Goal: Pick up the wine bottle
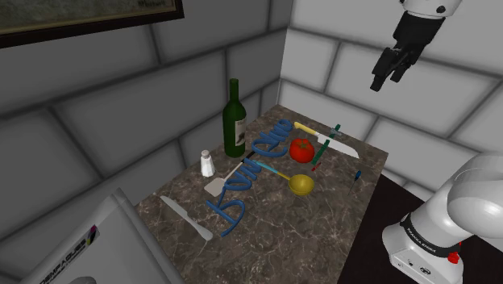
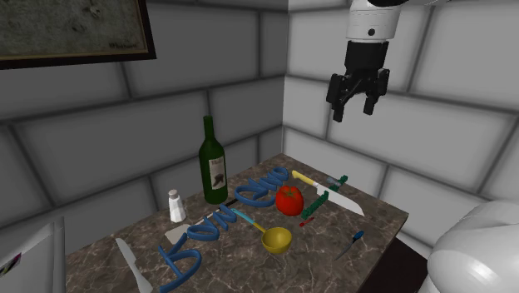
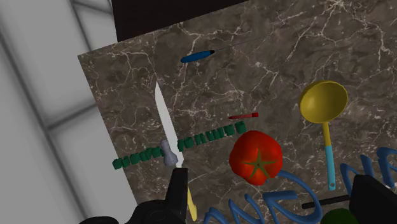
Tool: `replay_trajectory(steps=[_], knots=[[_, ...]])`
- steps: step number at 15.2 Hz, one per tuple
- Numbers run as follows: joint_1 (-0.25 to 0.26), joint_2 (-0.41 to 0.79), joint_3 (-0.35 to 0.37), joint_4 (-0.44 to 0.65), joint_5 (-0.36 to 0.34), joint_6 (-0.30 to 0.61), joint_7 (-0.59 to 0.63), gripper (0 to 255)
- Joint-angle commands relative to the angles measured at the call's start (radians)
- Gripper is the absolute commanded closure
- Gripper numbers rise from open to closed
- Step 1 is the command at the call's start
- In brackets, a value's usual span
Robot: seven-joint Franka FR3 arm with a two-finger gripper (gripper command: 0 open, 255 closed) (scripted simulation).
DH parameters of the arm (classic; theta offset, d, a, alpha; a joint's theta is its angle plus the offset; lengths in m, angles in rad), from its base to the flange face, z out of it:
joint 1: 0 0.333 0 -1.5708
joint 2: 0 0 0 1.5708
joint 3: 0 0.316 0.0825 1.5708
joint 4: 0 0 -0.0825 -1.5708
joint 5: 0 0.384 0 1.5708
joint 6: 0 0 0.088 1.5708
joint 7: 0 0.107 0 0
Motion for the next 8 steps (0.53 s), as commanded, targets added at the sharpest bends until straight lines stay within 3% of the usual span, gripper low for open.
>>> replay_trajectory(steps=[1,8], knots=[[0.000,0.000,0.000,0.000,0.000,0.000,0.000,0],[0.019,0.226,0.077,0.110,0.051,0.121,0.090,0]])
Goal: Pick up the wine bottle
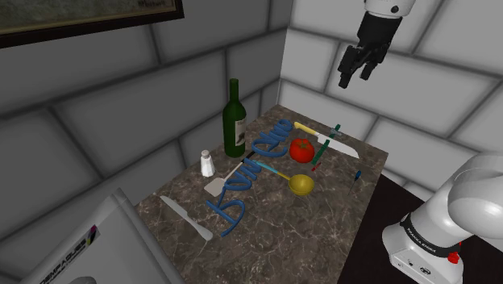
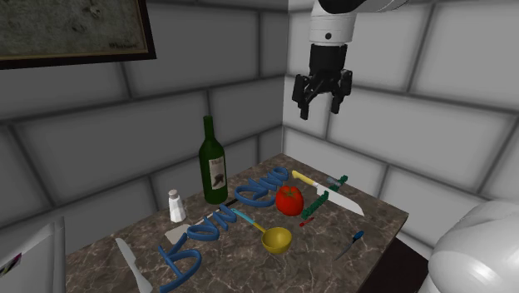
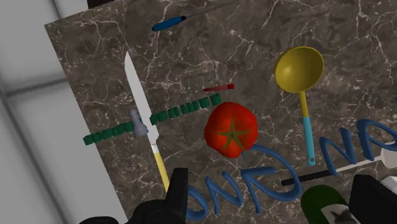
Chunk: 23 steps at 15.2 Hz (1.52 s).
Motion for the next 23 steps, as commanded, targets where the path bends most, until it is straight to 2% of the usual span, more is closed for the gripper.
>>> replay_trajectory(steps=[1,7,13,18,23], knots=[[0.004,0.068,0.022,0.028,0.011,0.043,0.026,0],[0.015,0.277,0.081,0.178,0.020,0.109,0.101,0],[0.030,0.499,0.133,0.375,-0.002,0.138,0.179,0],[0.056,0.698,0.165,0.585,-0.042,0.128,0.245,0],[0.104,0.922,0.183,0.862,-0.096,0.076,0.303,0]])
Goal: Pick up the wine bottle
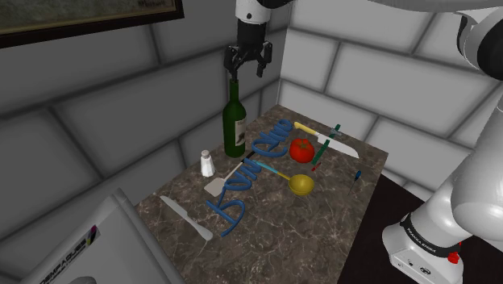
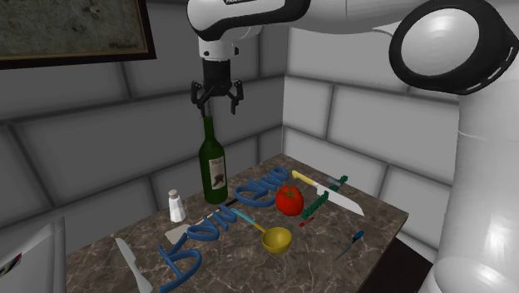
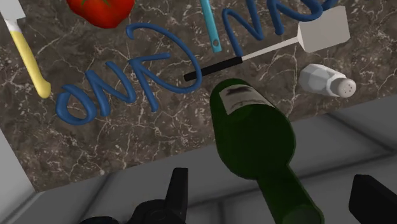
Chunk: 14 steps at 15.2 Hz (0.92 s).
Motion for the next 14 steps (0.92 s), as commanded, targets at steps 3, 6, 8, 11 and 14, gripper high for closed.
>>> replay_trajectory(steps=[3,6,8,11,14], knots=[[0.045,0.174,0.002,0.239,-0.040,-0.064,0.029,0],[0.039,0.161,0.001,0.177,-0.036,-0.016,0.029,0],[0.036,0.154,0.001,0.141,-0.035,0.014,0.029,0],[0.032,0.148,0.001,0.097,-0.034,0.052,0.030,0],[0.032,0.148,0.001,0.097,-0.034,0.052,0.029,255]])
